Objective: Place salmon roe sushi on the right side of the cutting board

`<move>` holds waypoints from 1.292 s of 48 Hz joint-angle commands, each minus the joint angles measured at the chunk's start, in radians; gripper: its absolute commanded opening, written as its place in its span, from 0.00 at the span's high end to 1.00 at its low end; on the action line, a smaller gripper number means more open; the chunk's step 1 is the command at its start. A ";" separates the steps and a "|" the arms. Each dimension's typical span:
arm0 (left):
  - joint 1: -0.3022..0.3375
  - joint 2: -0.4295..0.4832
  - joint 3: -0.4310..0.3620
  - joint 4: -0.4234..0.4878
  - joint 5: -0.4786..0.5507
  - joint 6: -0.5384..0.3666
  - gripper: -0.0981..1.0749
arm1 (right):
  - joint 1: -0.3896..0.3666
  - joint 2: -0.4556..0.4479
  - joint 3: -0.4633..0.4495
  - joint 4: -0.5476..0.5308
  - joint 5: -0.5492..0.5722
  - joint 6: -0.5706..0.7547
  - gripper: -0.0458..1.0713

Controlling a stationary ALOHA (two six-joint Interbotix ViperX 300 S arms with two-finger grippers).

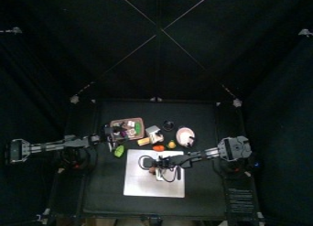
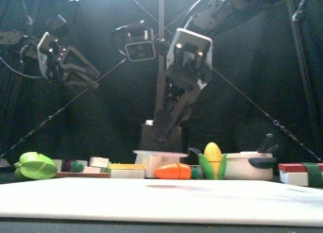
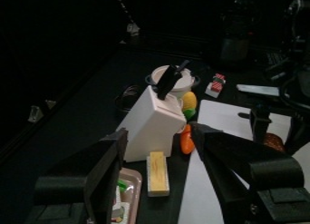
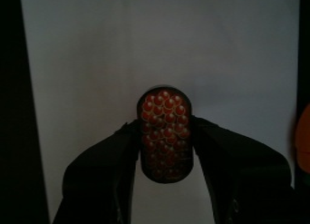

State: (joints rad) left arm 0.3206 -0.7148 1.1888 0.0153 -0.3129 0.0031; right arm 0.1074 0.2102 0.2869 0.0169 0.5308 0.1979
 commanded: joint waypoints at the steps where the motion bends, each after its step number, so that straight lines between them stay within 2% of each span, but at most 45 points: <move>1: -0.002 0.000 -0.012 -0.002 -0.009 0.000 0.14 | 0.002 -0.094 -0.012 0.008 -0.002 0.091 0.45; 5: -0.002 0.000 -0.012 -0.002 -0.009 0.000 0.14 | 0.002 -0.143 0.012 -0.020 0.011 0.221 0.45; 18: -0.002 0.000 -0.012 -0.002 -0.009 0.000 0.14 | 0.003 -0.282 0.153 -0.202 0.078 0.637 0.45; 36: -0.005 0.000 -0.009 -0.002 -0.008 -0.002 0.14 | 0.100 -0.471 0.351 -0.310 0.147 1.137 0.45; 51: -0.012 0.000 -0.009 -0.002 -0.008 -0.002 0.14 | 0.175 -0.543 0.436 -0.407 0.225 1.482 0.45; 62: -0.012 0.000 -0.011 -0.002 -0.009 -0.002 0.14 | 0.218 -0.538 0.460 -0.459 0.239 1.620 0.45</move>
State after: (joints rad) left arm 0.3099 -0.7148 1.1904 0.0138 -0.3114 0.0015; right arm 0.3114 -0.3083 0.7517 -0.4264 0.7655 1.7825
